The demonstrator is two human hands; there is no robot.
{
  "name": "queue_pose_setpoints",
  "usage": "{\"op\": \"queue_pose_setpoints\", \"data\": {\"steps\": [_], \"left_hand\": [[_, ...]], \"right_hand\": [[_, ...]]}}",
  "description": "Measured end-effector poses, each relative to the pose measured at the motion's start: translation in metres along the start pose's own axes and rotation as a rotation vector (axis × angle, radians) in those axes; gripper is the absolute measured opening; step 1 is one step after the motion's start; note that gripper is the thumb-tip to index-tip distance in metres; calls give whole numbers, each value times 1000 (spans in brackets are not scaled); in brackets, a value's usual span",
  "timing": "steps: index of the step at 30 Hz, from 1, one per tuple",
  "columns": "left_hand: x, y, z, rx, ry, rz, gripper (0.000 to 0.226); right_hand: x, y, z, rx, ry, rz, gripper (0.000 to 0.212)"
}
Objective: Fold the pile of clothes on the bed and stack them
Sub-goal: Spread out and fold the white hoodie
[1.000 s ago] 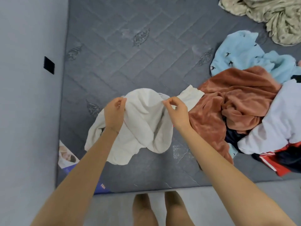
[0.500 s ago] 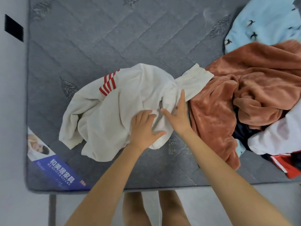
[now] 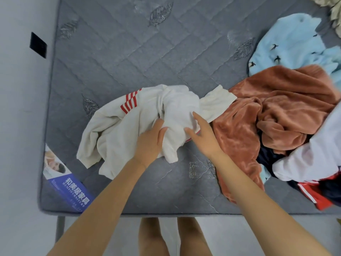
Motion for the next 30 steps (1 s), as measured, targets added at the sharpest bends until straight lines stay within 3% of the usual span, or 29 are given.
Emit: {"op": "queue_pose_setpoints", "data": {"steps": [5,11,14,18,21,24,30], "left_hand": [[6,17,59,44,39,4,36],[18,56,140,153,44,-166,29],[23,71,175,206,57,-184,30],[24,79,218,317,117,-138,23],[23,80,245,407,218,-77,22],[21,79,262,461,271,-19,27],[27,60,276,544,136,54,32]], "right_hand": [[3,-41,-1,96,-125,99,87],[-11,-105,3,156,-187,151,114],[-17,-138,2,172,-235,231,98],[-21,-183,-3,86,-208,251,22],[-19,-216,-2,-3,-194,239,35],[-19,-243,-2,-4,-165,273,35],[-16,-279,8,-71,-27,299,35]]}}
Point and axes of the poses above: each hand's wrist, its own x-axis away from the middle knuckle, its own z-axis out of the back of the hand, y = z × x, the point moved 1 cm from there along -x, towards the middle knuckle, and after that the axes turned 12 degrees about z, right-handed, at the moved point
